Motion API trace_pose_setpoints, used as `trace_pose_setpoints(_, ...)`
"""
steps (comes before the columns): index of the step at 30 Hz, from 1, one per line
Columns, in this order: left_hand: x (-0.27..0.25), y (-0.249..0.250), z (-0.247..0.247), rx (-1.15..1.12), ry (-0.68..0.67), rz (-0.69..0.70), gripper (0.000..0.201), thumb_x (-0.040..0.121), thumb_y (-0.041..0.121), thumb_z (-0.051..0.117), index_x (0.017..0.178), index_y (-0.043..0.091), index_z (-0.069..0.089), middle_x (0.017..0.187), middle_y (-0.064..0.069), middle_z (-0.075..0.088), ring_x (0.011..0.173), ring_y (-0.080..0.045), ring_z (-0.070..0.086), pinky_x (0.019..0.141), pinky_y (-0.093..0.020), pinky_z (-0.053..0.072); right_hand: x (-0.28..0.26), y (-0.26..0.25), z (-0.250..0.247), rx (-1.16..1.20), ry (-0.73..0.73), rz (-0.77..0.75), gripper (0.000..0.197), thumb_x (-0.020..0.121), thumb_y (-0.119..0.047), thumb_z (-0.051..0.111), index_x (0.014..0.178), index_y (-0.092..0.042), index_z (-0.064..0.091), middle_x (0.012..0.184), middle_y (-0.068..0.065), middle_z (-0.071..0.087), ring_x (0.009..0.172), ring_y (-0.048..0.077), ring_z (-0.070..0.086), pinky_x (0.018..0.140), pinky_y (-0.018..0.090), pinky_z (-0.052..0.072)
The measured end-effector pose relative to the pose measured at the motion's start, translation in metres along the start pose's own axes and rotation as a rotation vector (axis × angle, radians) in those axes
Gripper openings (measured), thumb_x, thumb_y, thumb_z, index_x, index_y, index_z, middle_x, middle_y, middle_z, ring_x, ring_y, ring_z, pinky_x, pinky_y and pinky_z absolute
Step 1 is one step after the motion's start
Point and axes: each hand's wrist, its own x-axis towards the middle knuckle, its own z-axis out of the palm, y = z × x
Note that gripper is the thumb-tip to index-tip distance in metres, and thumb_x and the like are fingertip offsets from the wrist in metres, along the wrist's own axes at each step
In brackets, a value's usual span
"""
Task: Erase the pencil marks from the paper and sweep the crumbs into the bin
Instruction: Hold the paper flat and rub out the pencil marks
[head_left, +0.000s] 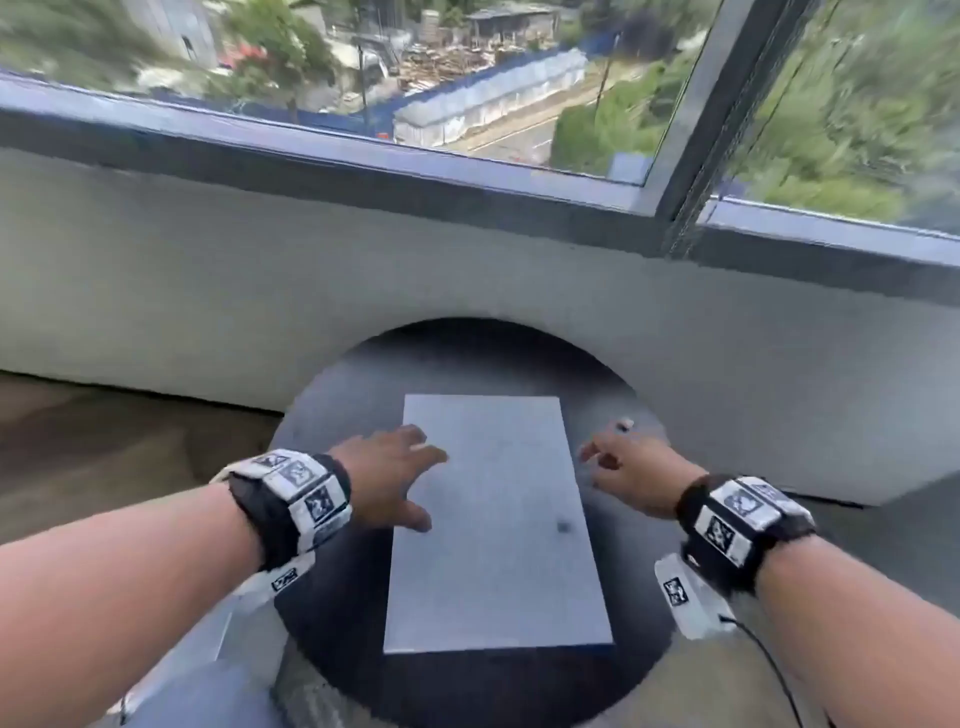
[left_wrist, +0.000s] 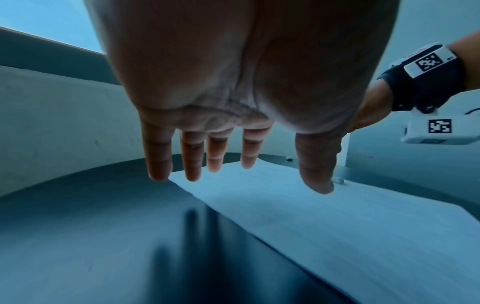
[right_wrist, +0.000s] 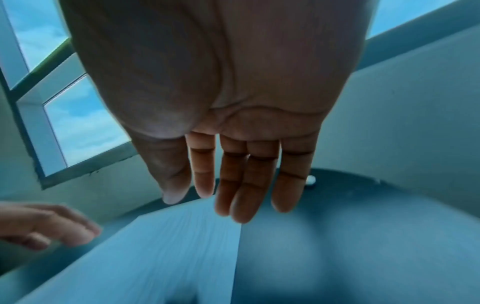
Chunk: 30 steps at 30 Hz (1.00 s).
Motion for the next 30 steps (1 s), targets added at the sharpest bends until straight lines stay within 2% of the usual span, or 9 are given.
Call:
trace_pose_setpoints(2,-0.003,0.002,0.011,0.007,0.016,-0.067,0.095,0.082,0.067,0.070,0.159,0.037,0.024,0.168,0.005,0.015,0.152,-0.021,0.024,0.117,-0.043,0.034,-0.001,-0.006,0.017,-0.016,-0.032,0.038,0.026,0.092,-0.040,0.066,0.116,-0.032,0.062,0.093,-0.011,0.058,0.089,0.015,0.060,0.079,0.027,0.046)
trace_pose_setpoints(4,-0.009,0.005,0.027,0.031,0.008,-0.110,0.100,0.077,0.069,0.073,0.159,0.036,0.024,0.169,0.006,0.013,0.154,-0.021,0.019,0.118,-0.044,0.031,-0.008,-0.012,0.041,-0.013,-0.028,0.043,0.024,0.090,-0.041,0.067,0.113,-0.032,0.062,0.091,-0.012,0.058,0.089,0.015,0.059,0.077,0.029,0.045)
trace_pose_setpoints(7,-0.013,0.007,0.049,0.013,0.027,-0.123,0.107,0.074,0.069,0.075,0.160,0.035,0.021,0.171,0.004,0.007,0.156,-0.021,0.014,0.122,-0.047,0.025,-0.015,-0.019,0.071,0.007,0.049,0.058,0.015,0.089,-0.027,0.067,0.102,-0.025,0.060,0.098,-0.001,0.062,0.090,0.021,0.057,0.076,0.030,0.047)
trace_pose_setpoints(9,-0.016,0.008,0.055,-0.001,0.053,-0.127,0.108,0.074,0.071,0.074,0.160,0.035,0.018,0.172,0.003,0.003,0.157,-0.021,0.009,0.124,-0.050,0.018,-0.019,-0.022,0.076,-0.008,0.103,0.084,0.014,0.088,-0.022,0.066,0.099,-0.020,0.057,0.104,0.005,0.064,0.090,0.024,0.056,0.070,0.028,0.042)
trace_pose_setpoints(13,-0.023,0.009,0.067,0.015,0.068,-0.085,0.108,0.073,0.075,0.070,0.159,0.038,0.018,0.172,0.002,0.003,0.157,-0.023,0.003,0.124,-0.056,0.013,-0.023,-0.029,0.069,-0.005,0.095,0.069,0.016,0.088,-0.025,0.067,0.090,-0.019,0.053,0.088,-0.002,0.058,0.081,0.023,0.056,0.055,0.026,0.036)
trace_pose_setpoints(15,-0.028,0.013,0.076,0.026,0.071,-0.042,0.108,0.073,0.078,0.067,0.160,0.039,0.016,0.172,0.003,0.002,0.157,-0.024,0.000,0.124,-0.057,0.009,-0.025,-0.039,0.063,0.104,0.103,0.031,0.015,0.088,-0.021,0.068,0.084,-0.017,0.053,0.081,0.001,0.062,0.069,0.020,0.060,0.053,0.027,0.045)
trace_pose_setpoints(18,-0.034,0.020,0.088,0.013,0.074,0.014,0.111,0.074,0.080,0.065,0.161,0.037,0.011,0.171,0.004,0.000,0.157,-0.022,-0.003,0.125,-0.059,0.005,-0.027,-0.064,0.061,0.214,0.061,-0.058,0.011,0.086,-0.016,0.070,0.083,-0.014,0.059,0.078,0.005,0.068,0.063,0.015,0.063,0.060,0.036,0.058)
trace_pose_setpoints(23,-0.036,0.001,0.086,-0.087,0.152,0.009,0.126,0.070,0.081,0.068,0.163,0.029,0.000,0.172,0.006,-0.004,0.158,-0.016,-0.001,0.125,-0.053,0.011,-0.024,-0.102,0.080,0.239,-0.015,-0.166,0.007,0.089,-0.017,0.069,0.087,-0.019,0.063,0.078,0.002,0.071,0.072,0.020,0.070,0.068,0.036,0.062)
trace_pose_setpoints(30,-0.030,-0.007,0.098,0.011,0.102,0.009,0.133,0.064,0.090,0.063,0.163,0.028,0.000,0.171,0.013,-0.010,0.157,-0.018,-0.010,0.121,-0.063,0.007,0.006,-0.128,0.096,0.213,0.028,-0.125,0.008,0.083,-0.022,0.075,0.082,-0.020,0.067,0.086,0.000,0.072,0.077,0.020,0.068,0.076,0.038,0.061)
